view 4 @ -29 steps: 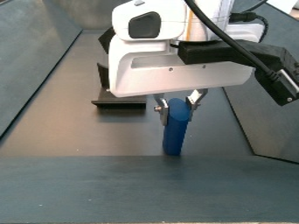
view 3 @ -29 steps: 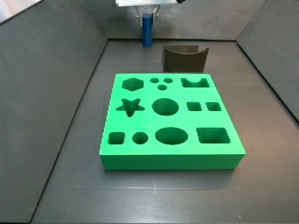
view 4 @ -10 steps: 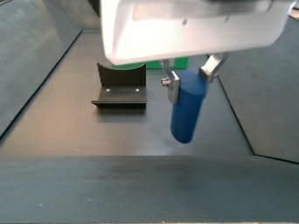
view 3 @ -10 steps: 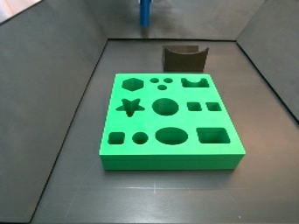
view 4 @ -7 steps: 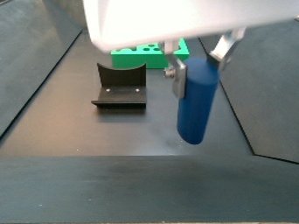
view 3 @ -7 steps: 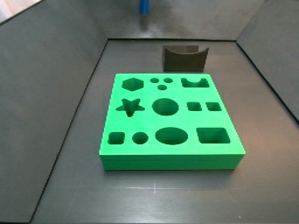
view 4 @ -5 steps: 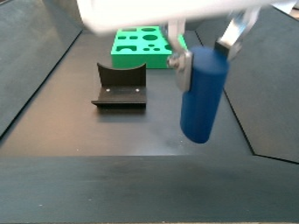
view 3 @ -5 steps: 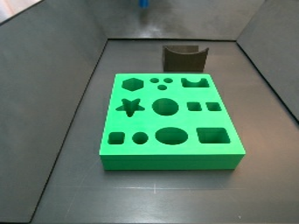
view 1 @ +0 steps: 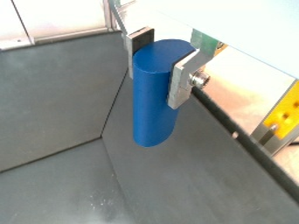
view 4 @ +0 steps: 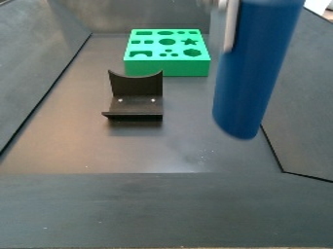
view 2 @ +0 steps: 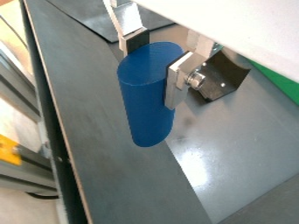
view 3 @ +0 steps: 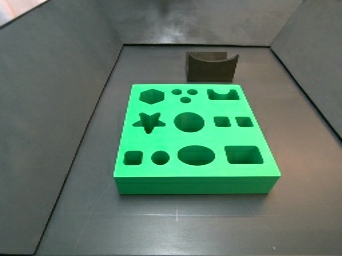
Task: Pick up the oval object. Move up. Move to above the board. Insert the oval object.
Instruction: Move to above the board.
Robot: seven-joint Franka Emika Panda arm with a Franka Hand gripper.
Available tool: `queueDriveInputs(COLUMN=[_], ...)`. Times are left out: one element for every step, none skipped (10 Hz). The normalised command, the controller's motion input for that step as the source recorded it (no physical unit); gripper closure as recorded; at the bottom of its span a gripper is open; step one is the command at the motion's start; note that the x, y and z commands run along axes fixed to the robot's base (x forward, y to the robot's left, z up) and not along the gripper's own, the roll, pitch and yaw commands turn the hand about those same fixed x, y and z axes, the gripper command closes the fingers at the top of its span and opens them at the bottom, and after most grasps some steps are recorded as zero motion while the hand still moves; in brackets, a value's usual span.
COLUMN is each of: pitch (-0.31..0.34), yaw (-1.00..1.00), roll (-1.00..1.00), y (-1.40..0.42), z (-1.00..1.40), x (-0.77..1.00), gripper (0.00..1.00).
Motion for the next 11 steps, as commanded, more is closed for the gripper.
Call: queueDriveInputs(pitch=[0.083,0.085,-0.049,-0.065,-0.096,-0.090,-0.066,-0.048,-0.040,-0.028,-0.018], yaw=[-0.02,-0.02,-1.00,-1.00,-1.00,-0.76,-0.51,-0.31,-0.18,-0.08,-0.04], roll=[0.00,0.00,-0.14,-0.13,-0.12,-0.11,-0.08,-0.06,-0.05,-0.04,-0.02], y=[0.05,0.03,-1.00,-1.00,-1.00,-1.00,-1.00,-1.00,-1.00,-1.00,-1.00], z=[0.45,0.23,0.07,0.07,0.07,0.07,0.07,0.07,0.07,0.07,0.07], x=[0.00,0.00,0.02,0.02,0.01,0.01,0.01,0.01,0.01,0.01,0.00], gripper=[1.00,1.00,1.00,1.00,1.00,1.00,1.00,1.00,1.00,1.00,1.00])
